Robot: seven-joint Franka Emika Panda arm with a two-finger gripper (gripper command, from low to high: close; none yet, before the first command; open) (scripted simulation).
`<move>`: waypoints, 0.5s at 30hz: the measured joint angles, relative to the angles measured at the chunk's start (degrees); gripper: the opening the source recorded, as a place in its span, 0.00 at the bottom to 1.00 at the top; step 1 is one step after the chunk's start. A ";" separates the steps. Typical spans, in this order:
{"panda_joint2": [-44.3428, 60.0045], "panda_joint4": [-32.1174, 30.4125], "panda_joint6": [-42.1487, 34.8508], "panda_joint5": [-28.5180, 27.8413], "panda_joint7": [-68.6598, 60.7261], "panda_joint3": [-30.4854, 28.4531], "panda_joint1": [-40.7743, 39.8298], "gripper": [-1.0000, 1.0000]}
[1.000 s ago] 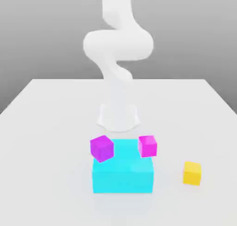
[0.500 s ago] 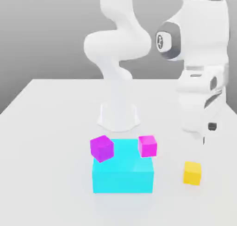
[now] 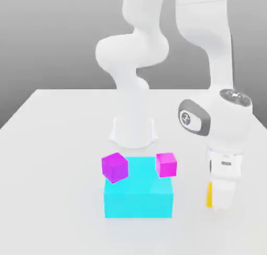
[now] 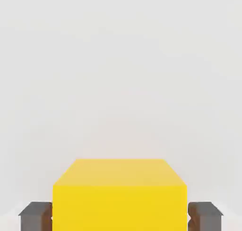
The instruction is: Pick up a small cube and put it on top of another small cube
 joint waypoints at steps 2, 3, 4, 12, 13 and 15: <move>0.53 0.10 0.41 -0.16 0.13 -0.16 0.13 0.00; -0.24 -0.05 -0.21 -0.09 0.05 0.05 -0.06 0.00; -1.66 -0.33 -1.36 0.20 -0.19 0.45 -0.39 0.00; -10.82 2.18 -13.01 3.79 -1.99 2.35 -1.49 0.00; -10.07 4.11 -14.19 3.69 -1.56 2.25 -1.43 0.00; -8.33 8.16 -16.52 3.51 -0.68 2.05 -1.29 0.00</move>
